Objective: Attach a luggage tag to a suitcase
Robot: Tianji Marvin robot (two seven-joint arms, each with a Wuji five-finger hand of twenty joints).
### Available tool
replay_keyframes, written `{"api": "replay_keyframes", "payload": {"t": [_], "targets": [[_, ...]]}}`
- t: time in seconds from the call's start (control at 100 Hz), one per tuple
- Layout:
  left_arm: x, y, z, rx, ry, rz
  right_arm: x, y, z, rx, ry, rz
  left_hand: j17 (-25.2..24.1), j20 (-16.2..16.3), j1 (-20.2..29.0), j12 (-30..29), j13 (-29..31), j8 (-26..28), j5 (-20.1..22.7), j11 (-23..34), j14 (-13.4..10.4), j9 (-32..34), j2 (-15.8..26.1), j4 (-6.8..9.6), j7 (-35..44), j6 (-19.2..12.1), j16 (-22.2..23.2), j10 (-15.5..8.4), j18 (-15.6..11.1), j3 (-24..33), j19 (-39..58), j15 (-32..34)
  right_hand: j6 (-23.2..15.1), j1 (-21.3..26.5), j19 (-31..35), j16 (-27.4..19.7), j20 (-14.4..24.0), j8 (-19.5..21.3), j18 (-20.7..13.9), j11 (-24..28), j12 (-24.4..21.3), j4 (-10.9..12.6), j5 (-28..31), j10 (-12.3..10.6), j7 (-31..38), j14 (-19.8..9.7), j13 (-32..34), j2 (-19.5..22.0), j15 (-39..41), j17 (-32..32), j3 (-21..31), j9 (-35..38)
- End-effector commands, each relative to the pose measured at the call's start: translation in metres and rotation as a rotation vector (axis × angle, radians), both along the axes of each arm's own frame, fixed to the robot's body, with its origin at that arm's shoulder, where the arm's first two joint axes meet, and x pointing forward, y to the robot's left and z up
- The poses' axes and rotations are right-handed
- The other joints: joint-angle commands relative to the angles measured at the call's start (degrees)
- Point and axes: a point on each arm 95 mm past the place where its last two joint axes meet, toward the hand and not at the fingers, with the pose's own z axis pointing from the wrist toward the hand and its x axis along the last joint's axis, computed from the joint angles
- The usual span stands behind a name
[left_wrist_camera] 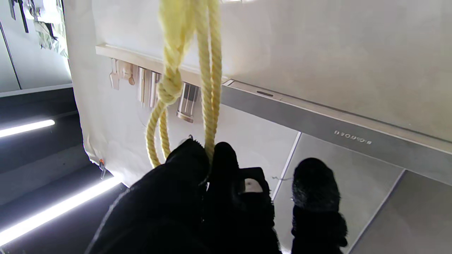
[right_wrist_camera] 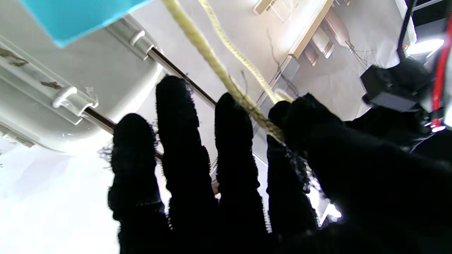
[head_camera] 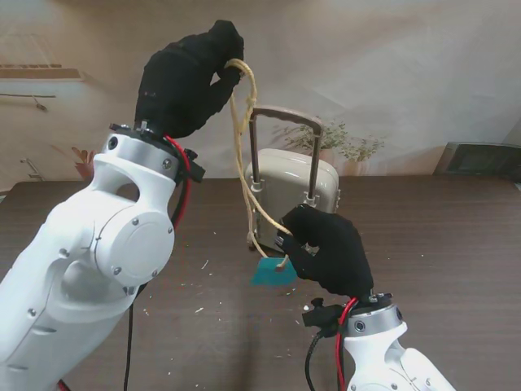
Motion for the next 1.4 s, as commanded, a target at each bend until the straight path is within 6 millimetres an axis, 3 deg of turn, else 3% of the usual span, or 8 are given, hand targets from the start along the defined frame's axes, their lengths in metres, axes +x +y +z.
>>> {"api": "replay_keyframes", "payload": {"t": [0.0,0.36,0.6,0.95,1.26,1.39], "targets": [[0.007,-0.002,0.011,0.012,-0.018,0.006,-0.002,0.002,0.001,-0.008,0.008,0.017,-0.1,0.6,1.5,2.1,-5.5,-1.0,0.8,1.4,-21.8,3.7,0.2,1.25,-0.6,-5.0,3.2,6.0,0.3,-0.9,1.0,-1.0,0.6,0.3,1.2,-0.1,0.7,2.4,1.1,1.3,0.5,-0.3,1.2,0.7,4.9,0.5,1.2,1.7,1.1,-0.4,1.5,-0.2],[0.048,-0.035,0.042,0.083,-0.079,-0.008,0.001,0.007,0.010,-0.026,-0.005,0.055,0.1,0.6,0.6,1.8,-5.3,-3.0,1.7,0.3,-21.8,4.6,-0.7,1.44,-0.7,-5.7,3.1,5.8,0.3,0.1,1.1,-1.0,0.6,0.4,2.4,0.3,1.2,2.0,1.2,2.1,0.5,-0.2,1.2,0.5,5.2,0.5,1.9,1.8,2.8,0.5,1.1,0.1],[0.072,-0.054,0.050,0.142,-0.065,-0.024,0.005,0.008,0.017,-0.031,-0.021,0.073,-0.3,0.5,0.1,1.6,-5.8,-3.7,1.7,-0.5,-21.7,4.5,-0.8,1.44,-0.9,-6.0,2.9,5.4,-0.1,0.4,0.9,-1.3,0.5,0.3,2.6,0.3,1.3,1.8,1.2,2.2,0.4,-0.2,1.1,0.5,5.1,0.4,2.0,2.0,3.0,0.7,0.7,0.2],[0.101,-0.073,0.044,0.229,-0.030,-0.051,0.010,0.014,0.030,-0.038,-0.056,0.091,-0.7,0.4,-0.2,1.4,-6.3,-5.4,2.3,-2.2,-21.7,4.6,-1.2,1.55,-2.2,-6.6,2.3,5.0,-1.2,0.4,0.7,-1.9,0.2,0.4,2.8,0.2,1.4,1.6,1.1,2.3,0.4,-0.3,1.2,0.3,5.0,0.2,2.3,2.1,3.3,1.0,0.4,0.4],[0.123,-0.081,0.030,0.296,0.007,-0.064,0.009,0.017,0.029,-0.046,-0.046,0.104,-0.6,0.3,-0.8,0.5,-6.3,-7.9,4.2,-4.3,-21.6,5.4,-2.3,1.64,-3.9,-7.3,1.5,5.1,-1.9,0.5,0.9,-2.0,0.3,0.5,2.8,0.1,1.4,1.5,1.0,2.3,0.4,-0.3,1.3,0.1,4.9,0.1,2.3,2.3,3.3,1.2,0.1,0.4],[0.128,-0.083,0.024,0.316,0.021,-0.074,0.008,0.017,0.028,-0.043,-0.037,0.105,-1.0,0.1,-1.5,-0.6,-6.7,-10.3,6.0,-6.5,-19.6,5.5,-2.6,1.70,-5.7,-8.5,1.3,4.9,-1.9,0.5,0.6,-2.4,0.3,0.7,2.8,0.0,1.4,1.4,0.9,2.3,0.4,-0.4,1.4,0.2,4.8,0.0,2.4,2.1,3.3,1.2,0.1,0.5]]}}
